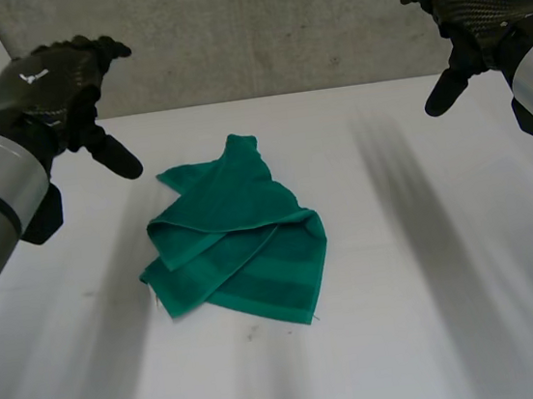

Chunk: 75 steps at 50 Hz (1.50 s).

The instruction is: Fold the towel.

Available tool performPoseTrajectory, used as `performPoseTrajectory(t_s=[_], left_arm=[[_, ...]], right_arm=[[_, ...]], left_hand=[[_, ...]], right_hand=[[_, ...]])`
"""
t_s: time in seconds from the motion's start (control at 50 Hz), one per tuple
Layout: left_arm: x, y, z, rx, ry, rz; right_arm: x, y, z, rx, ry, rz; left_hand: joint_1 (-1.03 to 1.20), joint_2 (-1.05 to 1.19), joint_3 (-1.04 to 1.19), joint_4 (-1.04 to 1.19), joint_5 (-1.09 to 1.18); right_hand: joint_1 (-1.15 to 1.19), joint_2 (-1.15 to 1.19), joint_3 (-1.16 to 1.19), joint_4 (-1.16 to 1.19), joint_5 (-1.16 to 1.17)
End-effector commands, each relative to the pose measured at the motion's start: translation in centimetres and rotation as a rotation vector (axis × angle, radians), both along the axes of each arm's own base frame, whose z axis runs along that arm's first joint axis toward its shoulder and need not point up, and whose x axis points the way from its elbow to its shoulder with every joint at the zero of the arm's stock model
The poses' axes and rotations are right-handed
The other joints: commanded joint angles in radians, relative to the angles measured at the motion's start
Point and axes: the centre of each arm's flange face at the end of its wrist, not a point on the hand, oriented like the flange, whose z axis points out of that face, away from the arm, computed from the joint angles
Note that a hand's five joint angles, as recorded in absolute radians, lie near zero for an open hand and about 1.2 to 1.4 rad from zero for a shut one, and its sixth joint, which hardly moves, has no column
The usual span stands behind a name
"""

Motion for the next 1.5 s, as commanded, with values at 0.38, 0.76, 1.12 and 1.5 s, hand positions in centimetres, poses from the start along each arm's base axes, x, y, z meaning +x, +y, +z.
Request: performPoseTrajectory(t_s=[0.38, 0.76, 1.12, 1.5], left_arm=[[-4.0, -11.4, -15.7, 0.088, -0.212, -0.024], [-2.3, -17.0, -22.1, 0.132, -0.354, -0.024], [-2.0, -17.6, -23.6, 0.161, -0.351, -0.054], [-1.6, -16.3, -22.2, 0.231, -0.201, -0.021]], right_arm=[[6.5, -1.1, -12.1, 0.332, 0.061, 0.181], [10.7, -5.7, -21.9, 0.586, -0.169, 0.238], [13.4, -8.0, -23.8, 0.495, -0.174, 0.222], [11.8, -4.0, -9.4, 0.323, -0.179, 0.282]], left_hand=[[0.043, 0.027, 0.015, 0.028, 0.017], [0.219, 0.203, 0.191, 0.204, 0.193], [0.642, 0.625, 0.614, 0.627, 0.615], [0.384, 0.368, 0.356, 0.369, 0.358]], right_hand=[[0.042, 0.006, -0.002, -0.025, -0.017], [0.336, 0.3, 0.292, 0.269, 0.276], [1.13, 1.094, 1.086, 1.063, 1.071], [1.233, 1.197, 1.189, 1.166, 1.174]])
